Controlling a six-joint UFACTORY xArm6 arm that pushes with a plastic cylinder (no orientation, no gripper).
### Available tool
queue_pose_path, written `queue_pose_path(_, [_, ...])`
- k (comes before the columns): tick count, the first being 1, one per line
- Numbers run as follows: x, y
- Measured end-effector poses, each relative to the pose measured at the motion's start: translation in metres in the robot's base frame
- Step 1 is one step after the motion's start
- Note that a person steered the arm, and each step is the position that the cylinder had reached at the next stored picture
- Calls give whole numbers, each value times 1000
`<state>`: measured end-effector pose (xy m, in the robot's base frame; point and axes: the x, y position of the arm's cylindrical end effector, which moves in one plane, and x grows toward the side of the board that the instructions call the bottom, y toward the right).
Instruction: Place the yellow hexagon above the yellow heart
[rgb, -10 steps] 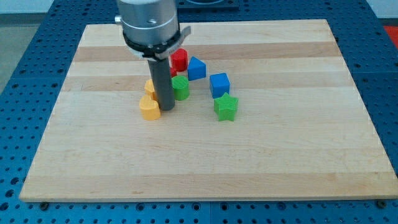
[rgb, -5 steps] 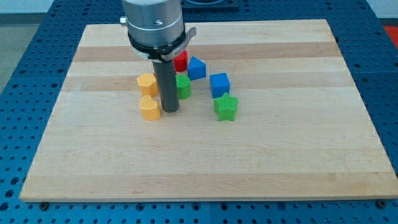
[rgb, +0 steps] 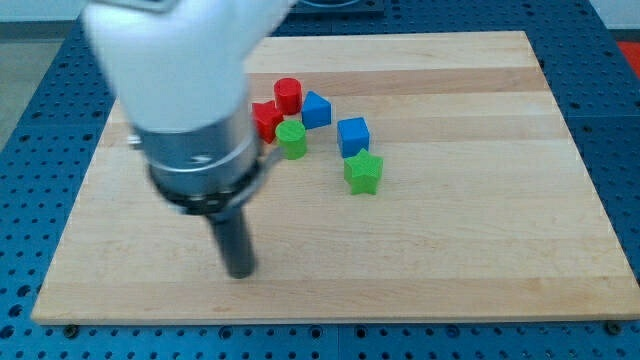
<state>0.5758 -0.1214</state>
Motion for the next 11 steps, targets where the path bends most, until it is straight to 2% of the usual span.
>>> queue_pose_path(1, [-7,-57])
queue_pose_path(2, [-37,-105])
queue_pose_path(3, [-111,-111])
queue_pose_path(4, [-196,-79])
queue_pose_path(5, [-239,-59])
queue_pose_path(8, [-224,-37])
queue_pose_path(9, [-200,-21])
queue_pose_path(11, [-197,-19])
